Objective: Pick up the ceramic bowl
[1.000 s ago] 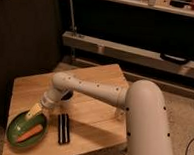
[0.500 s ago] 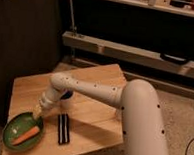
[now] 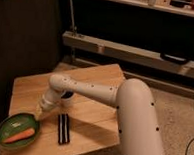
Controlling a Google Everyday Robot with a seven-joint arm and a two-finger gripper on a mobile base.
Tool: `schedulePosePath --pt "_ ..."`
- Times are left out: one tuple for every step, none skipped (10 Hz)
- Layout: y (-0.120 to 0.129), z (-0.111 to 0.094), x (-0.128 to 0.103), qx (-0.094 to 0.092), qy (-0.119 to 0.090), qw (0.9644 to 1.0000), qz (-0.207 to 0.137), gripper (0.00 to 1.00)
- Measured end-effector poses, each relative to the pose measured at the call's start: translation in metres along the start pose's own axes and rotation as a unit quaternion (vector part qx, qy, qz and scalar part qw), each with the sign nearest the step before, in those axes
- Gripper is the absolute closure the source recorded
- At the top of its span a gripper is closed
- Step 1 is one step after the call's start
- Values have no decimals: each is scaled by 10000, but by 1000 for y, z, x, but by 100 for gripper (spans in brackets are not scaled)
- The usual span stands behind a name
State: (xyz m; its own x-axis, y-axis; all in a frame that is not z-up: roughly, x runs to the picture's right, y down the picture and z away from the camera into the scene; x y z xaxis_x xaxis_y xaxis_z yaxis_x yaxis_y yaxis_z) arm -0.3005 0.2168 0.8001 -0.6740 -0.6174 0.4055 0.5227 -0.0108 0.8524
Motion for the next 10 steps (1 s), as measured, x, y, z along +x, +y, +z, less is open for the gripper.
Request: schedulePosePath --pt "0 -1 -1 0 22 10000 1 67" --pt "0 -3 -2 -4 55 10000 -10 62" --pt "-2 -7 -3 -6 96 9999 -30 61" --pt "-5 -12 -4 -14 141 9999 -68 61" --pt "-9 -17 -4 -50 166 9998 -111 61" --pt "-12 -23 -5 -117 179 9997 -126 61" --pt "-15 -27 -5 -195 179 9996 -126 61" --pt "-17 -29 -5 -262 158 9995 -124 61" --pt "-19 -29 -5 -306 130 9994 -136 61" --pt "-19 -28 -6 -319 114 9993 -140 61"
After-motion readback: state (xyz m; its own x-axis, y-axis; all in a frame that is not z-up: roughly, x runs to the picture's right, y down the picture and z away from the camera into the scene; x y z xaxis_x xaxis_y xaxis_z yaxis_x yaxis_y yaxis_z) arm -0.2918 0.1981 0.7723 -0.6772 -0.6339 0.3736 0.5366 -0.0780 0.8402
